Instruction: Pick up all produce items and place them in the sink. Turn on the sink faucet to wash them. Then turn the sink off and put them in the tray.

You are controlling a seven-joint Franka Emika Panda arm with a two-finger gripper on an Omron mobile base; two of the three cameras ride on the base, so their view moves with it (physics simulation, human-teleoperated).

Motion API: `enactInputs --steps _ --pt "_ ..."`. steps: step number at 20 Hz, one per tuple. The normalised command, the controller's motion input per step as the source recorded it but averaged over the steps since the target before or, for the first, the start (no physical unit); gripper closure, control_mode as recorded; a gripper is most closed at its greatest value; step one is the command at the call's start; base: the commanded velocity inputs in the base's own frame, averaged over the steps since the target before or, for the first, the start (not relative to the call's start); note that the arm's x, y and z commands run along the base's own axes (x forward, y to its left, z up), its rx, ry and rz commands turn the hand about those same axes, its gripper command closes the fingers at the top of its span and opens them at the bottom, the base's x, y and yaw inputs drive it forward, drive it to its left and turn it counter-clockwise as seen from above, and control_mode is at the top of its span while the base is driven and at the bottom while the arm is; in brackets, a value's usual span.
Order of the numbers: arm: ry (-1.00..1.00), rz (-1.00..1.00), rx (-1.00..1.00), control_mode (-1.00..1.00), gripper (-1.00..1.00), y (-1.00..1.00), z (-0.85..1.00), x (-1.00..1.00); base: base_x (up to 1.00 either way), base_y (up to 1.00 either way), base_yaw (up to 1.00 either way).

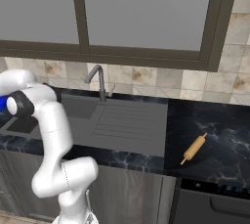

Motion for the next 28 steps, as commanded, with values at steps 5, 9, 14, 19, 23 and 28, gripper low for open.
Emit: enactInputs --steps 5,9,14,19,23,28 --pt "0.00 0.06 -0.05 -1.00 1.00 0.33 -0.20 0.00 0.00 0.00 0.00" --pt "0.00 0.07 -0.04 -1.00 1.00 0.28 -0.27 0.00 0.00 0.00 0.00" --pt "0.00 0.10 -0.02 -1.00 1.00 0.26 -0.26 0.09 0.00 0.00 0.00" --pt "0.03 0.10 0.00 -1.00 1.00 0.21 -0.08 0.36 0.00 0.00 0.00" --pt "0.05 0.09 -0.01 -1.00 1.00 0.21 -0.12 0.33 0.00 0.00 0.00" --pt "0.06 0.08 -0.05 -1.00 1.00 0.30 -0.25 0.20 0.00 0.00 0.00"
